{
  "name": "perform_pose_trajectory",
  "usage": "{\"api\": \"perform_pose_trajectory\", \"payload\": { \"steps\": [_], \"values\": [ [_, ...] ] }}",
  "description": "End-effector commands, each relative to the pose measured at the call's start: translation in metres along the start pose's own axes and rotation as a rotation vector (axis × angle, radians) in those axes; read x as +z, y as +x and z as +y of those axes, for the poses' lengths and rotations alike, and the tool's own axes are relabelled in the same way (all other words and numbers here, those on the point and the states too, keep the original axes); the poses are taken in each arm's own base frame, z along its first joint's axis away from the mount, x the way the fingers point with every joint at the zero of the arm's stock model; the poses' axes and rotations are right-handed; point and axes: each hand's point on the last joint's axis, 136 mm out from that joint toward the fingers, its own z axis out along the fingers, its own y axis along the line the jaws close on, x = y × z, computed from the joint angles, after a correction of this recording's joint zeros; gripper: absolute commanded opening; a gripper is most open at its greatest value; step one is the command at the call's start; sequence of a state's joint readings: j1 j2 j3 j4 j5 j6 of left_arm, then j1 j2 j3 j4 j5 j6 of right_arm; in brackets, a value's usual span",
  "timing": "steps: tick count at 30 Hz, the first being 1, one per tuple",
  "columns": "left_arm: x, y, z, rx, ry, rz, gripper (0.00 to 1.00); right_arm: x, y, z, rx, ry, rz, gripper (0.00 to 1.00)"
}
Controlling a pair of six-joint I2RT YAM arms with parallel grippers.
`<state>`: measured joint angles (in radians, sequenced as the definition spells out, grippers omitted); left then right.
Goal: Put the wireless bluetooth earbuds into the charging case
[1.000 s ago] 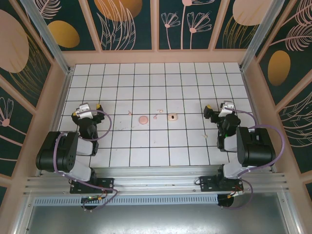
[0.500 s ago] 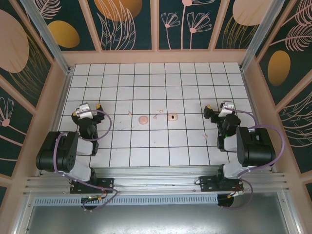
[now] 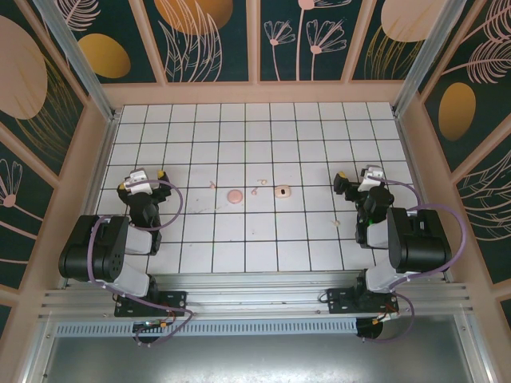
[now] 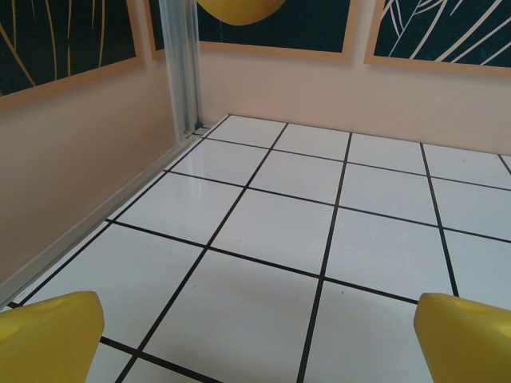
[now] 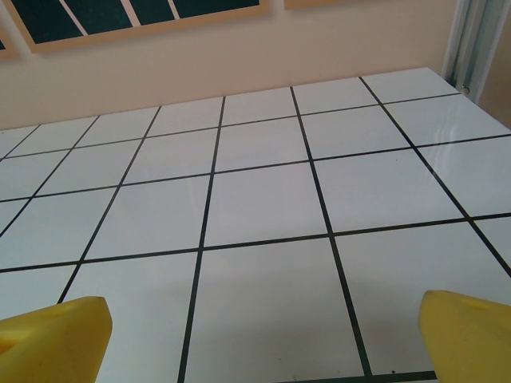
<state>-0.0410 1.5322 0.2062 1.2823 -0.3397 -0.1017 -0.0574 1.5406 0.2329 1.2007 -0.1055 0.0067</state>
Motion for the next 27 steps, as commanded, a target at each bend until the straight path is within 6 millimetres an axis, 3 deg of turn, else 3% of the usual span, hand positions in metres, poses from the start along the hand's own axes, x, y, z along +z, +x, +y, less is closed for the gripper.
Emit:
{"api": "perform_pose_trajectory", "payload": {
  "steps": [1,27],
  "values": [
    [0.0007,-0.0145,-0.0023,-0.029,0.014,-0.048,0.99,0.0013,-0.0121,0.0006,-0.003,0.005,-0.044,0.99],
    [0.0007,-0.0165,-0.0002,-0.033,-0.001,-0.049,0.95,0.0013,-0.0118,-0.0018,0.005,0.015,-0.043,0.99]
  ]
}}
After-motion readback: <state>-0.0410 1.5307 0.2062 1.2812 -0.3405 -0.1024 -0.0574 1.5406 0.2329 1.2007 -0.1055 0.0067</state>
